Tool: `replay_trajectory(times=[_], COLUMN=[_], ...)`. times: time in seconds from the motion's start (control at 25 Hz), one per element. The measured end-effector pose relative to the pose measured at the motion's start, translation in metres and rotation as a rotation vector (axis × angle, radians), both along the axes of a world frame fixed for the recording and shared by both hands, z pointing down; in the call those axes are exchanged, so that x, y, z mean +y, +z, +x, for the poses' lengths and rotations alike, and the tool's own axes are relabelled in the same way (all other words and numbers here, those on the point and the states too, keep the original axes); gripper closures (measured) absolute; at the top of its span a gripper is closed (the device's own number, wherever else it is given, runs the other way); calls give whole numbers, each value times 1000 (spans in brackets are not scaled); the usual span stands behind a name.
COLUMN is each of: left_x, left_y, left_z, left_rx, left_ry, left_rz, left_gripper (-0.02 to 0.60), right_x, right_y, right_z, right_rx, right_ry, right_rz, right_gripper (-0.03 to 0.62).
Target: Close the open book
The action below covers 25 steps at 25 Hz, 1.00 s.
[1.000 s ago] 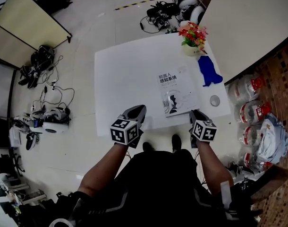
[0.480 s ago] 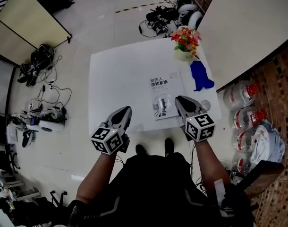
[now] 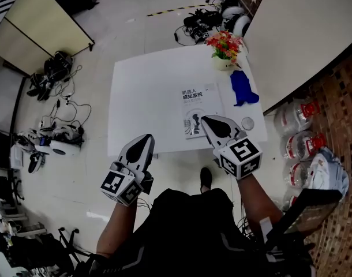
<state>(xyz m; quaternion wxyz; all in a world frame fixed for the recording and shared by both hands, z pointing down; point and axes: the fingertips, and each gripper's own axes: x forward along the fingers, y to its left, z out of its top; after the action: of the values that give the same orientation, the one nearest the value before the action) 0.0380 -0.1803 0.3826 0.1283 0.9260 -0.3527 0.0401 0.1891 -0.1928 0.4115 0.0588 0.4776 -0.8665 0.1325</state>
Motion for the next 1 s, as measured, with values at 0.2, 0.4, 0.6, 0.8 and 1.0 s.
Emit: replay_trajectory(times=[0.2,0.4,0.6,0.8,1.0], left_x=[55,126,199,262,332], left_y=[-6,-11,-14,-27,-38], left_z=[-24,-50,-85,-86,-57], left_rx=[-88,-31,-3,13,14], left_ry=[29,70,102,110,120], left_rz=[90,53,41,47,75], left_gripper=[588,588,588,588,588], right_x=[53,125,202,270,339], right_y=[-18,-26,-45,-70,-78], right_z=[-33,-75,-109,-110,-92], right_rx=[142,138,90,111,91], right_ry=[19,61,62,52,30], right_rz=[58,53,33,74,103], right_gripper=[594,594,594,594,594])
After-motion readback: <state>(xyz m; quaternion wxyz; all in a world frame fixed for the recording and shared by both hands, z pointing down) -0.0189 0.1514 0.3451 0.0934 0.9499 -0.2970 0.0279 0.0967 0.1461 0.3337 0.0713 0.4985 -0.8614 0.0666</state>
